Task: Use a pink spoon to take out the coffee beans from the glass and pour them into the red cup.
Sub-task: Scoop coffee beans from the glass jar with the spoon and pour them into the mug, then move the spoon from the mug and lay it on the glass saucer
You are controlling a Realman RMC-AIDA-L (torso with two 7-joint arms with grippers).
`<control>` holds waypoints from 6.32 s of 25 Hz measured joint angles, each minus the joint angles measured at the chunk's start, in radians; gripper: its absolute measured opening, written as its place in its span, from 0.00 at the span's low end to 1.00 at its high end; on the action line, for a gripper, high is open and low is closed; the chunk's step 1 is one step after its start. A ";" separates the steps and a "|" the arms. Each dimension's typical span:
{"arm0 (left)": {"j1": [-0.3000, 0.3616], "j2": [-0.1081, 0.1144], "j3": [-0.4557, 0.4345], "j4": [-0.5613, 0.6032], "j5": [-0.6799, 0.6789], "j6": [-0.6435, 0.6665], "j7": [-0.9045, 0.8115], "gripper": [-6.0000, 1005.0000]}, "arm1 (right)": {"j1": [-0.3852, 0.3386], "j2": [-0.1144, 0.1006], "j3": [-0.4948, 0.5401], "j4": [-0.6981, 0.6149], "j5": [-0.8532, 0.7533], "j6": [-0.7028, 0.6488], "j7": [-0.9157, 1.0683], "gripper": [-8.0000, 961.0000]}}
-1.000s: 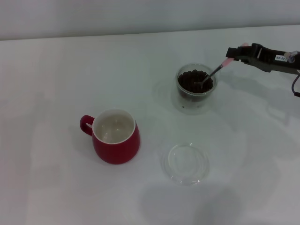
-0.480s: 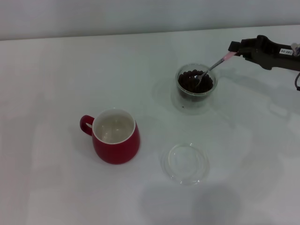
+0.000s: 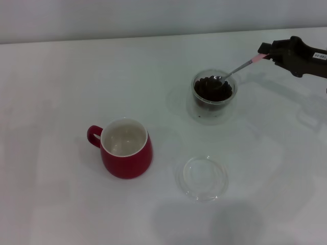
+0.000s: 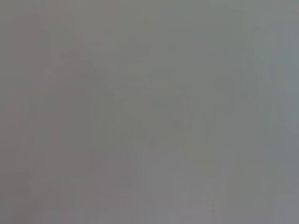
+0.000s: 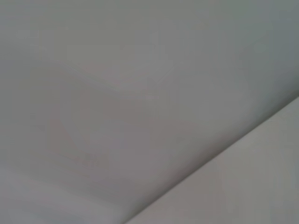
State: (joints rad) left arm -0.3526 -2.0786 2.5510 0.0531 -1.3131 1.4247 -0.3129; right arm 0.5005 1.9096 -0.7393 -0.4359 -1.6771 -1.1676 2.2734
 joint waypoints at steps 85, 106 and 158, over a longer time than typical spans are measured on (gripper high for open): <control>0.007 0.000 -0.009 -0.005 -0.001 -0.067 0.000 0.89 | 0.018 0.088 -0.464 0.007 0.469 -0.272 -0.687 0.15; -0.016 0.002 -0.009 -0.006 -0.002 -0.108 0.000 0.89 | -0.237 0.023 -0.365 0.019 0.324 -0.375 -0.585 0.15; -0.006 0.002 -0.009 -0.007 -0.003 -0.121 0.000 0.89 | -0.205 0.049 -0.326 0.027 0.157 -0.160 -0.595 0.44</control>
State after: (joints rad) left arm -0.3582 -2.0770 2.5418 0.0460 -1.3161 1.3039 -0.3129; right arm 0.2957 1.9582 -1.0650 -0.4089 -1.5199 -1.3280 1.6787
